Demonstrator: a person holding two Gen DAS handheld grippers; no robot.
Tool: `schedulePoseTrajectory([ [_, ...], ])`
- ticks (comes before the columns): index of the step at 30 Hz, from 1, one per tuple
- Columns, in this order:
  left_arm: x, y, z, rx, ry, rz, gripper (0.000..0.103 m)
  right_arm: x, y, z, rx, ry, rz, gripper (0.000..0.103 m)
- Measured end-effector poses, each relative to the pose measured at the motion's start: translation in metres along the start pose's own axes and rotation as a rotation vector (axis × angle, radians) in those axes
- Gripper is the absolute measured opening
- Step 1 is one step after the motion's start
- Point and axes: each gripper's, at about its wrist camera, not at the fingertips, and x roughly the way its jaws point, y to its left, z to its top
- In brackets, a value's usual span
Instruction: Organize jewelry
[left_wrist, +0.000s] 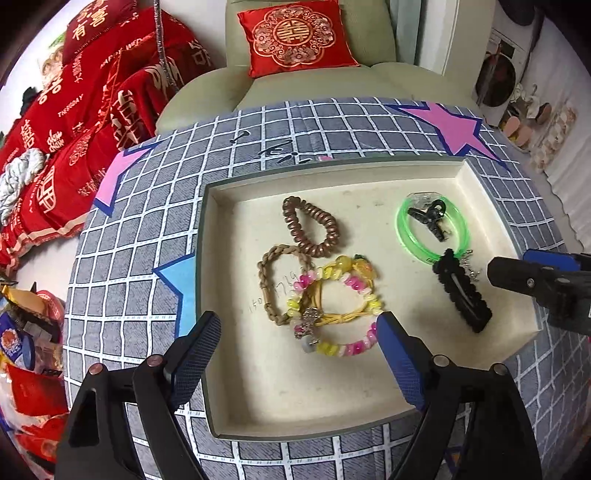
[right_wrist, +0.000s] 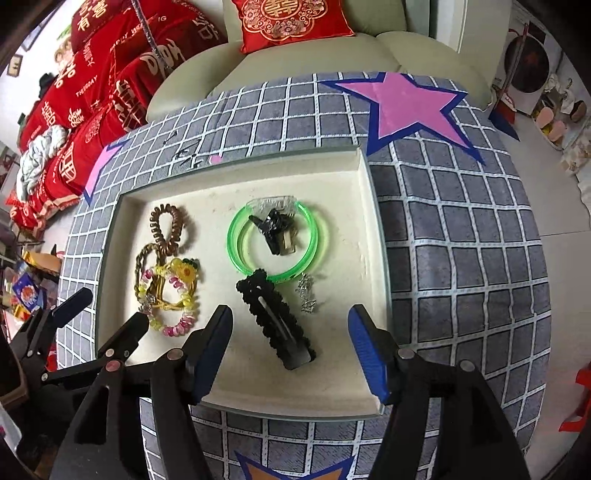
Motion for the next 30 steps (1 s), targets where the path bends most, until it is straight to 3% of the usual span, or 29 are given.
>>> schedulePoseTrajectory([
  [6, -0.002, 0.0, -0.001, 0.01, 0.011, 0.002, 0.092, 0.0, -0.003, 0.002, 0.003, 0.021, 0.0, 0.069],
  [8, -0.004, -0.002, -0.003, 0.023, 0.014, 0.009, 0.095, 0.002, -0.001, 0.0, -0.001, 0.032, 0.004, 0.076],
  [9, -0.005, -0.002, -0.005, 0.026, 0.019, 0.009, 0.103, 0.002, -0.001, -0.002, -0.001, 0.038, 0.01, 0.082],
  [20, -0.031, 0.004, -0.031, 0.007, 0.057, 0.026, 0.103, -0.005, 0.004, -0.027, 0.004, 0.079, 0.023, 0.086],
  [22, -0.035, 0.008, -0.038, -0.005, 0.071, 0.037, 0.103, -0.007, 0.005, -0.034, 0.005, 0.09, 0.021, 0.102],
  [26, -0.049, 0.016, -0.051, -0.027, 0.08, 0.045, 0.103, -0.017, 0.006, -0.048, 0.013, 0.065, 0.031, 0.103],
  [30, -0.069, 0.022, -0.066, -0.035, 0.079, 0.051, 0.103, -0.028, 0.011, -0.064, 0.019, 0.093, 0.023, 0.103],
])
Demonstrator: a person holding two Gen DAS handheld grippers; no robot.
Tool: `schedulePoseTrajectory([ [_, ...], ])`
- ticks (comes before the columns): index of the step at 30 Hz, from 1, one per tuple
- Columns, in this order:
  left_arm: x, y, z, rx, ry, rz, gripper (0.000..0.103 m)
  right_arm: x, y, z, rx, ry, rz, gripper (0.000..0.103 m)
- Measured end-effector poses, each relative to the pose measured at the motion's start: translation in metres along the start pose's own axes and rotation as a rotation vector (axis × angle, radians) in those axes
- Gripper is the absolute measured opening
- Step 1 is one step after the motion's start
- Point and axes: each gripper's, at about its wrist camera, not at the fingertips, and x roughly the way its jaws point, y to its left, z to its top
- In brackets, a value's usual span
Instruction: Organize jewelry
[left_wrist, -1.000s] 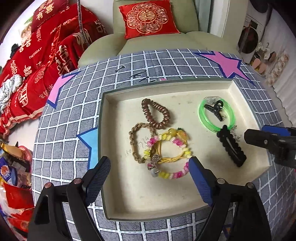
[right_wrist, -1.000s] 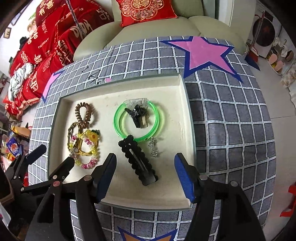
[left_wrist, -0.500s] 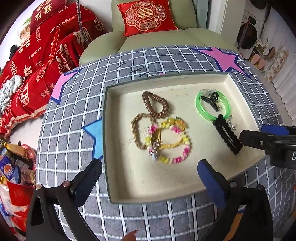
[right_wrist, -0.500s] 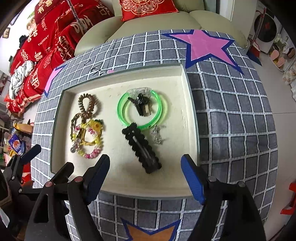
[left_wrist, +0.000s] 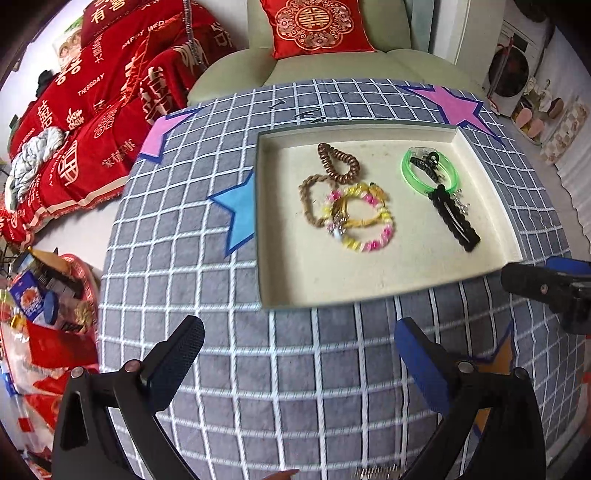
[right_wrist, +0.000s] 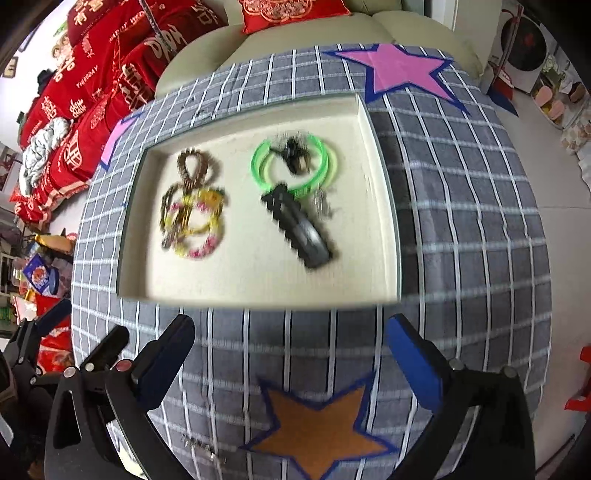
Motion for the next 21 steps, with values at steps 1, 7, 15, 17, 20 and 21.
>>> schedulePoseTrajectory([
  [1, -0.004, 0.001, -0.003, -0.003, 0.001, -0.002, 0.103, -0.004, 0.001, -0.006, -0.001, 0.005, -0.008, 0.103],
  [7, -0.044, 0.014, -0.032, -0.039, -0.014, -0.016, 0.103, -0.043, 0.003, -0.046, 0.018, -0.054, -0.033, 0.103],
  [15, -0.1, 0.03, -0.064, -0.086, -0.084, -0.018, 0.103, -0.112, 0.016, -0.085, 0.024, -0.226, -0.071, 0.103],
  [17, -0.114, 0.034, -0.072, -0.096, -0.116, -0.019, 0.103, -0.133, 0.024, -0.096, 0.005, -0.288, -0.086, 0.103],
  [20, -0.13, 0.039, -0.084, -0.094, -0.171, 0.003, 0.103, -0.152, 0.035, -0.11, -0.029, -0.36, -0.117, 0.103],
  [21, -0.133, 0.04, -0.086, -0.093, -0.184, 0.011, 0.103, -0.156, 0.038, -0.114, -0.037, -0.377, -0.123, 0.103],
])
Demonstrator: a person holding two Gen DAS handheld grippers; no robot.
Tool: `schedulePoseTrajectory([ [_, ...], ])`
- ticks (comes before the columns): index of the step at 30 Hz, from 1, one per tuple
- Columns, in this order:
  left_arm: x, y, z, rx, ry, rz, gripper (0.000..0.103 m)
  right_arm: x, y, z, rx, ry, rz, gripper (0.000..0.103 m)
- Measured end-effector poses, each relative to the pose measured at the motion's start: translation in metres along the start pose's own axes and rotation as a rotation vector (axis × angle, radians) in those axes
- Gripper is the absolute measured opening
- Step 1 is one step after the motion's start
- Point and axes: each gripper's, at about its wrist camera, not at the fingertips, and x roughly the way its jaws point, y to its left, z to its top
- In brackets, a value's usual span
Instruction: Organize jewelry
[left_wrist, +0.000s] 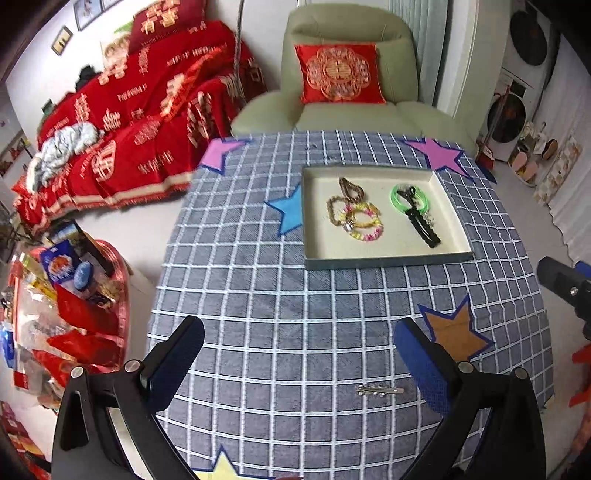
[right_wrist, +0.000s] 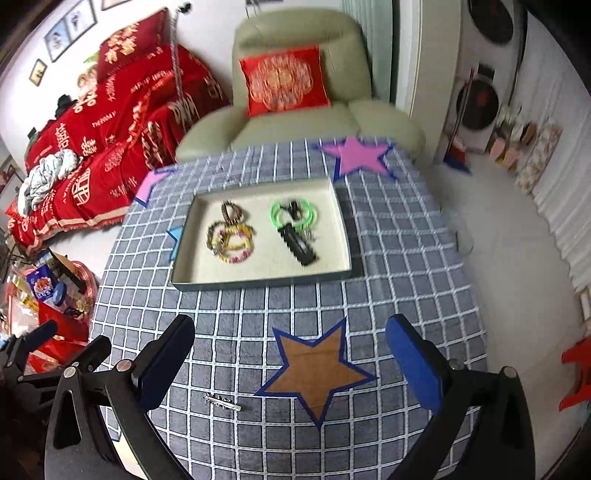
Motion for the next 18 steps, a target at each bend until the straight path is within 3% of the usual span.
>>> schedulePoseTrajectory([
  [8, -0.026, 0.009, -0.007, -0.006, -0.071, 0.01, 0.103, -0.031, 0.014, -0.021, -0.018, -0.064, -0.026, 0.103],
  [18, -0.034, 0.004, -0.014, 0.009, -0.08, 0.021, 0.103, -0.039, 0.014, -0.029, -0.028, -0.073, -0.063, 0.103],
])
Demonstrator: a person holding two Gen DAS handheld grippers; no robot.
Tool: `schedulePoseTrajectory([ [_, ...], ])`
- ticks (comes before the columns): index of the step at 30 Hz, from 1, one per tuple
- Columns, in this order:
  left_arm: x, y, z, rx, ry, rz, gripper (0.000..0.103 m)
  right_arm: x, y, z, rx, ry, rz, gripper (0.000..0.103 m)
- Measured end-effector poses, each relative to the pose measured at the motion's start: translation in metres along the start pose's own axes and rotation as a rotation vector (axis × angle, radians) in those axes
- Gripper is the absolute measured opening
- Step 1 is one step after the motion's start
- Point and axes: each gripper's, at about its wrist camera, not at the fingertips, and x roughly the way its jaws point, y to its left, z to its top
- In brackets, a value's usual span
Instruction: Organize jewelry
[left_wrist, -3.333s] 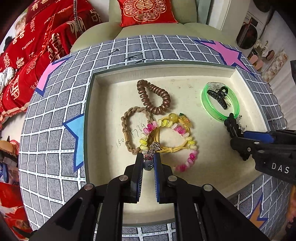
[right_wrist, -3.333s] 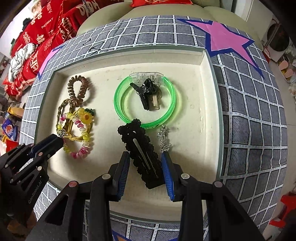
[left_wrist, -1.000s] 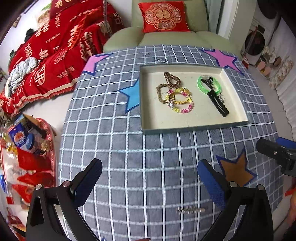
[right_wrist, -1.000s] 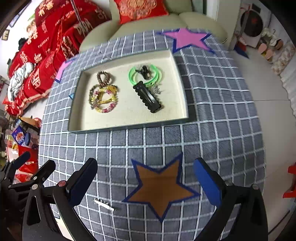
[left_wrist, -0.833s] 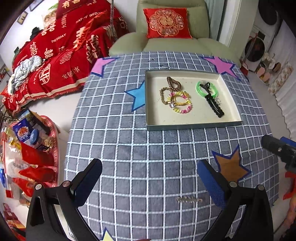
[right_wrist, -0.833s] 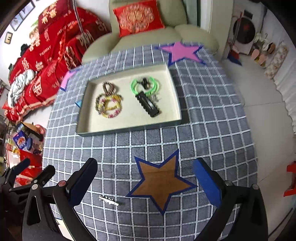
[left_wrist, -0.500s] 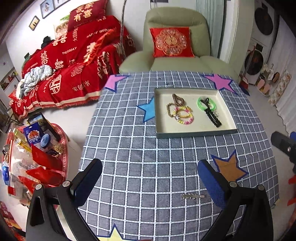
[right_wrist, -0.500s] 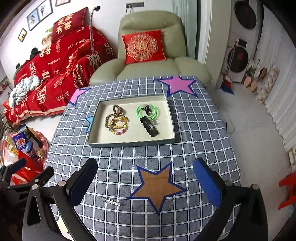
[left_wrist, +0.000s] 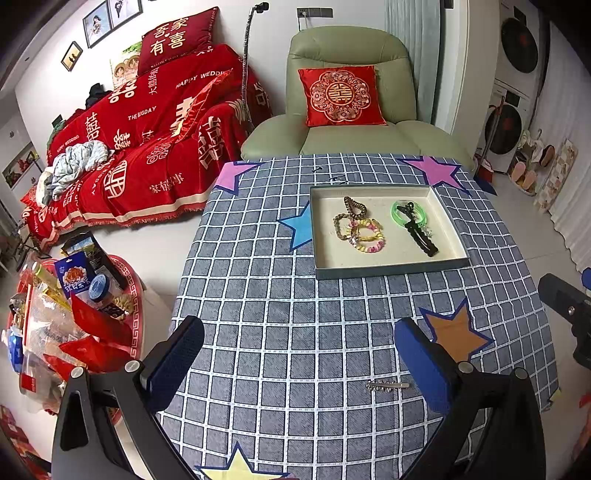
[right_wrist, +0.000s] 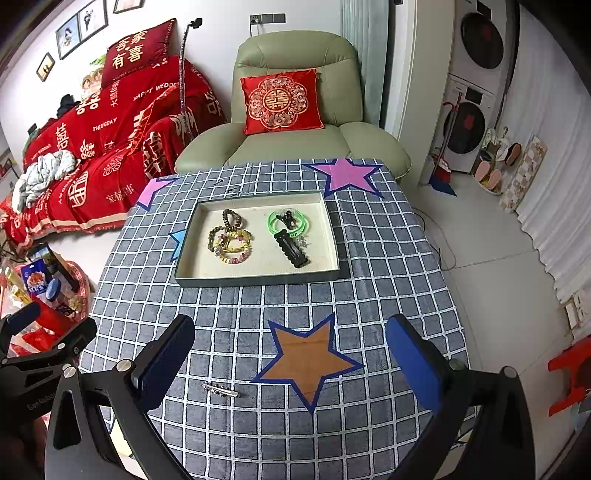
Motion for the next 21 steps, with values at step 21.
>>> schedulePoseTrajectory([
  [21, -0.0027, 0.0006, -0.0021, -0.005, 0.001, 0.015, 0.103, -0.003, 0.0063, 0.0024, -0.014, -0.01, 0.001, 0.103],
])
